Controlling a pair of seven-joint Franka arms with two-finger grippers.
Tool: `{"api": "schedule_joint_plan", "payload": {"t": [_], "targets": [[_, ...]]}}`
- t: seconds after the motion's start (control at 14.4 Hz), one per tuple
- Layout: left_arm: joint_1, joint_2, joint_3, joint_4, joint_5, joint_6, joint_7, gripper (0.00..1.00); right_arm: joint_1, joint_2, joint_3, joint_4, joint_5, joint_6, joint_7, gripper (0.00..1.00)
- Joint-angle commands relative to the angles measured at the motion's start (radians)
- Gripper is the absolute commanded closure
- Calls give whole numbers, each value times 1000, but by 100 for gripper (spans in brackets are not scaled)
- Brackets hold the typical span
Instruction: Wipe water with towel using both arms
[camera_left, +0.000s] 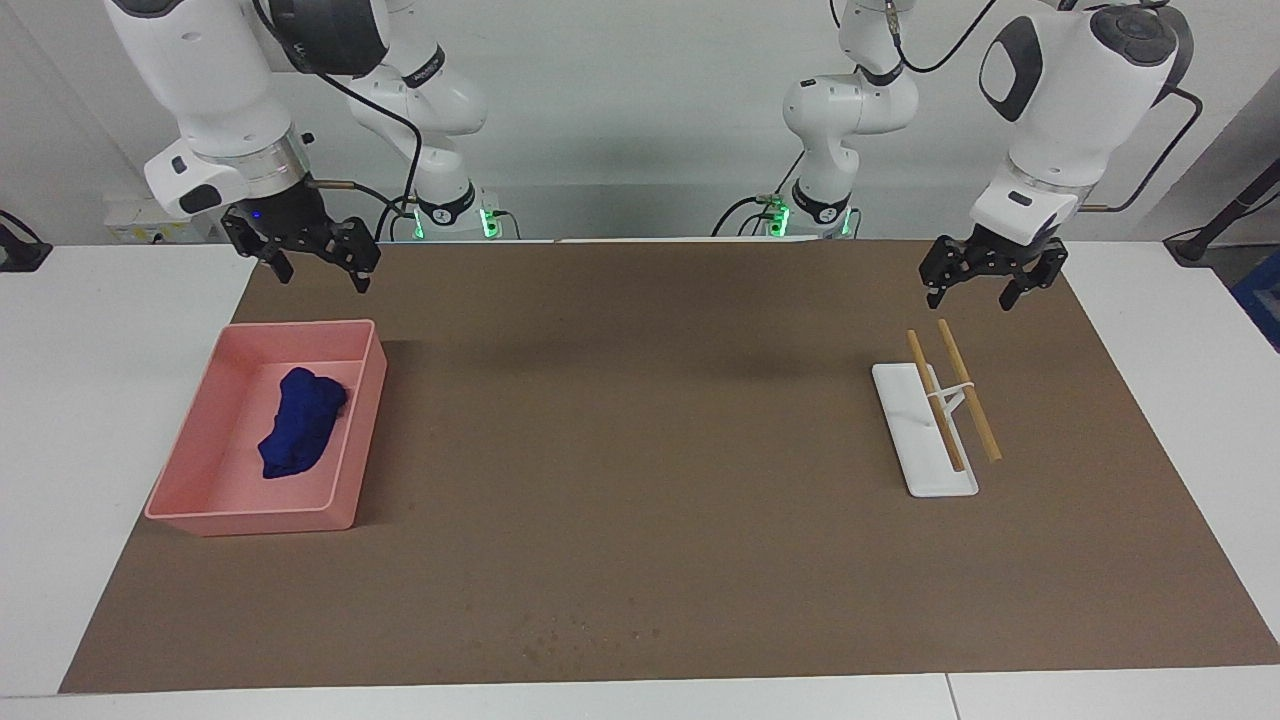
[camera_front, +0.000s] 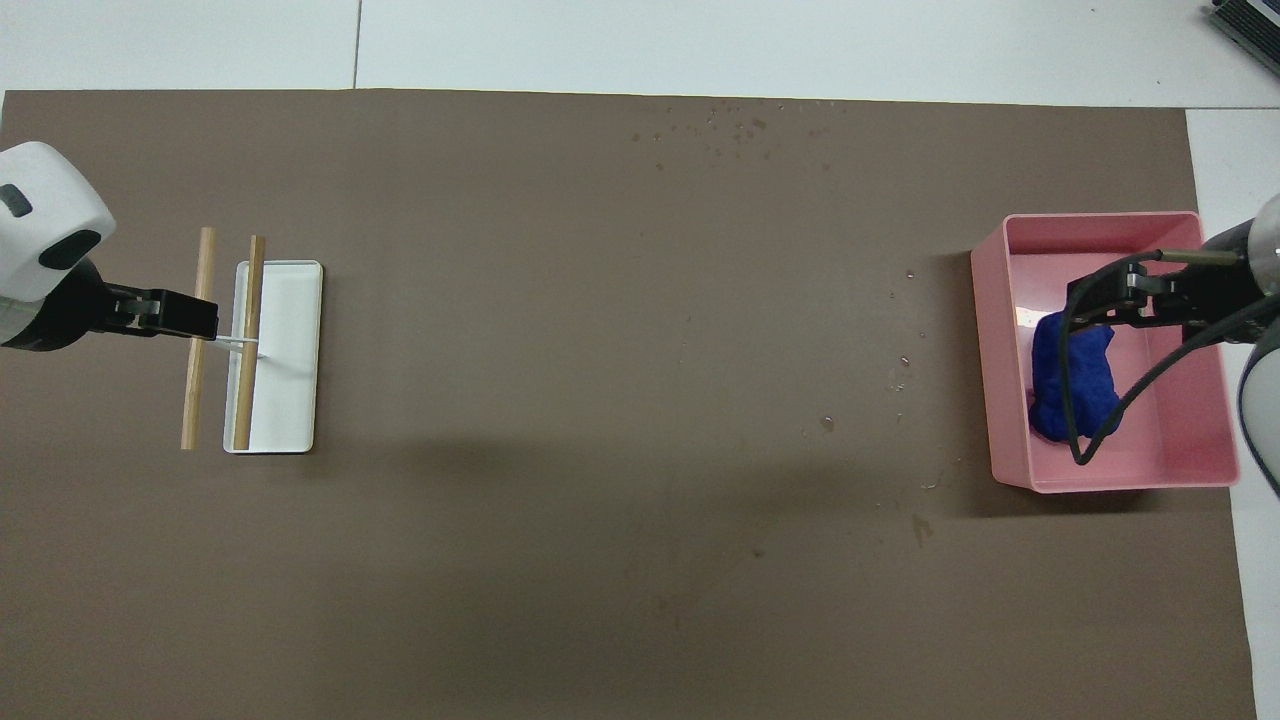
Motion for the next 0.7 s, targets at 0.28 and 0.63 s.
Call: {"api": "schedule_joint_plan", "payload": {"t": [0.28,0.63], "targets": [[-12,-16,8,-11,-9,15,-16,0,8,-31,10,-33,-8,1,19,0],[-12,-16,8,-11,-9,18,-19,0,20,-31,12,-33,2,8,70,0]]}}
